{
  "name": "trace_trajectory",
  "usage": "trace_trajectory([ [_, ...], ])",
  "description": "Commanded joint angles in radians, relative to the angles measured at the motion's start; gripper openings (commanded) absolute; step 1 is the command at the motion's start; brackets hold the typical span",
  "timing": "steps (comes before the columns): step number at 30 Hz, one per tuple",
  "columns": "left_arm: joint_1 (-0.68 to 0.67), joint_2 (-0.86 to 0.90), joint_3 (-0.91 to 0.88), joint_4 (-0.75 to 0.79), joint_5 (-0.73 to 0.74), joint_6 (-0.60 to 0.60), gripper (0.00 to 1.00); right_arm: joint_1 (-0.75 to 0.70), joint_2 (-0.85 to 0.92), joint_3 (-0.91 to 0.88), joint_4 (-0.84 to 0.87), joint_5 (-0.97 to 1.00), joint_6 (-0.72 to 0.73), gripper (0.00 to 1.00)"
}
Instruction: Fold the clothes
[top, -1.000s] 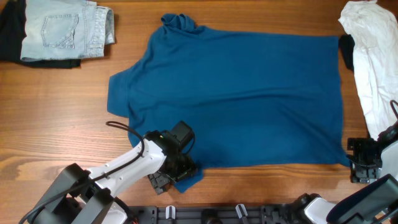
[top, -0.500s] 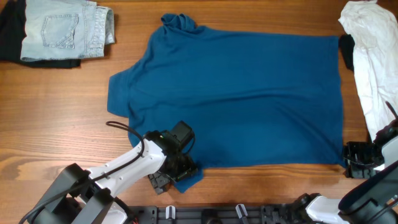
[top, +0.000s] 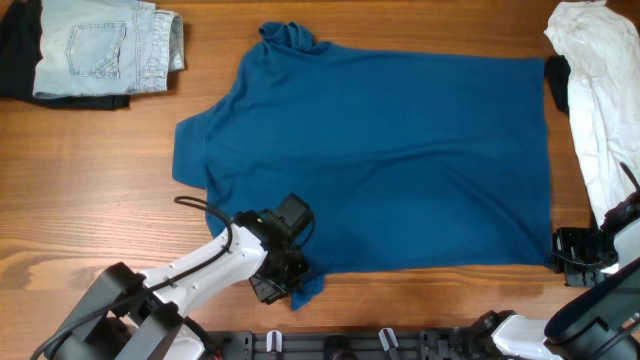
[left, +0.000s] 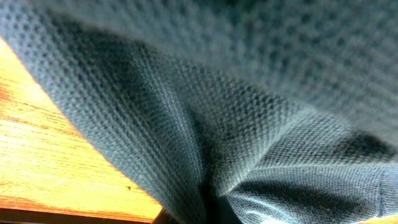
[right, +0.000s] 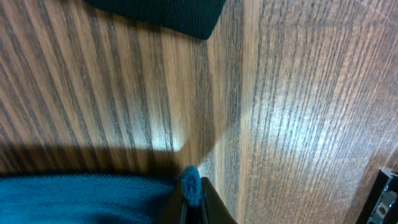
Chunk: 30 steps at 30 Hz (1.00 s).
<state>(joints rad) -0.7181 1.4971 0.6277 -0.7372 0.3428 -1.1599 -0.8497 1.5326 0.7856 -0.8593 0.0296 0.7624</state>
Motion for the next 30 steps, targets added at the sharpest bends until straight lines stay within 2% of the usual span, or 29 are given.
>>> trace_trajectory([
  [1,-0.004,-0.031,-0.029,-0.024,-0.063,0.011,0.04,-0.003,-0.004,0.008,-0.028,-0.023,0.003,0.04],
  [9,-0.004,-0.279,-0.025,-0.110,-0.063,0.019,0.04,-0.003,-0.114,0.091,-0.167,-0.028,0.055,0.04],
  [15,-0.004,-0.455,-0.025,-0.109,-0.093,0.041,0.04,-0.002,-0.233,0.101,-0.174,-0.106,0.056,0.04],
  [18,-0.004,-0.523,-0.025,-0.108,-0.154,0.041,0.04,-0.002,-0.277,0.101,-0.154,-0.114,0.056,0.04],
  [25,-0.003,-0.575,-0.025,-0.072,-0.356,0.047,0.04,-0.002,-0.285,0.101,-0.087,-0.167,0.056,0.05],
  [30,0.031,-0.575,-0.025,-0.013,-0.423,0.066,0.04,0.004,-0.280,0.100,-0.075,-0.222,0.081,0.05],
])
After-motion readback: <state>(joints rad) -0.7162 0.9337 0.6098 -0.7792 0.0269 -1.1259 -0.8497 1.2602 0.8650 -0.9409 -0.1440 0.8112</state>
